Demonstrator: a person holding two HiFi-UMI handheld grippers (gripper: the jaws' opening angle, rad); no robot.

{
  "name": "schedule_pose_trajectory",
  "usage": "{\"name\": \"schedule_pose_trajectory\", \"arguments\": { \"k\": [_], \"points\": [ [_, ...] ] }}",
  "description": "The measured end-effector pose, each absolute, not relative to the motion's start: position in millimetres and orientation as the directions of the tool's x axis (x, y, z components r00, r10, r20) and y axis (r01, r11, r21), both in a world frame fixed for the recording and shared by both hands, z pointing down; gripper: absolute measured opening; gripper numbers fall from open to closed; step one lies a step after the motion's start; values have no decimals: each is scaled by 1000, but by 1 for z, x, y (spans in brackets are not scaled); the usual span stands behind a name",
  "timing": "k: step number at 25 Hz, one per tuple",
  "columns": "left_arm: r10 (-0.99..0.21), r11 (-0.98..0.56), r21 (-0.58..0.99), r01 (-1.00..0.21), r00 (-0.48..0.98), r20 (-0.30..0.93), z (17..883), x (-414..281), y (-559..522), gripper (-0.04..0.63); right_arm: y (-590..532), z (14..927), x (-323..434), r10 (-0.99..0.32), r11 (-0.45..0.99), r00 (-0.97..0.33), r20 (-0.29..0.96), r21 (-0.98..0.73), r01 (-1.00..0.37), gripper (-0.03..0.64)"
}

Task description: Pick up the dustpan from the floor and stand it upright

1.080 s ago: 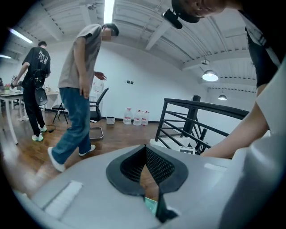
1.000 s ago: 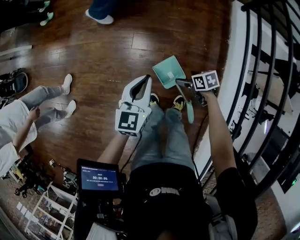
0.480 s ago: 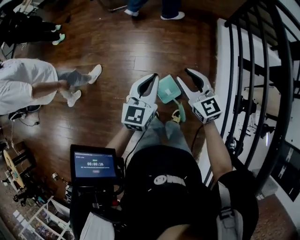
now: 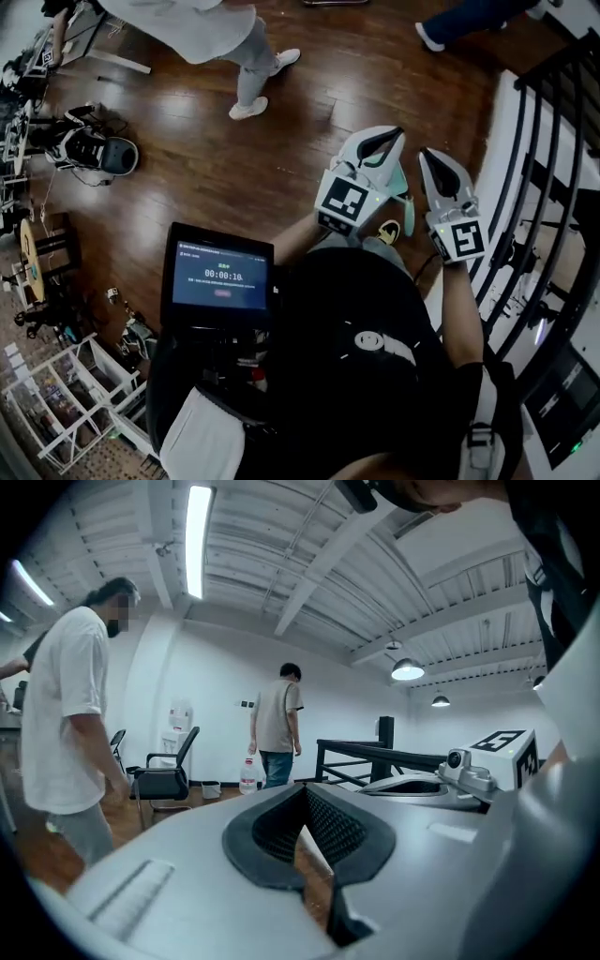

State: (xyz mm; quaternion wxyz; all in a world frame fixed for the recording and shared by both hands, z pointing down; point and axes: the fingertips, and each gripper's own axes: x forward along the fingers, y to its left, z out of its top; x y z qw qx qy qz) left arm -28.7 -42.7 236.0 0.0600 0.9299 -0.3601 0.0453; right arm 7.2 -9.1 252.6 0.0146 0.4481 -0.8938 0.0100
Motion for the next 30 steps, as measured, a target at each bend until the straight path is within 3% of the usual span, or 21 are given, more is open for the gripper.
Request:
{"name": "schedule_pose_trajectory", "arguments": {
  "k": [14,20,30],
  "points": [
    [-680,-729,15,-684,726,103,225,-23,-57,20,-25,241,17,-803,596,-596,-12,4,-803,2],
    [-665,-743,41,-668,744,68,217,-18,-54,20,-28,243,16,-826,563,-562,42,23,-826,1],
    [-663,-741,73,-668,744,86,215,-18,-56,20,-25,234,13,-810,587,-586,18,2,-810,2]
  ]
}}
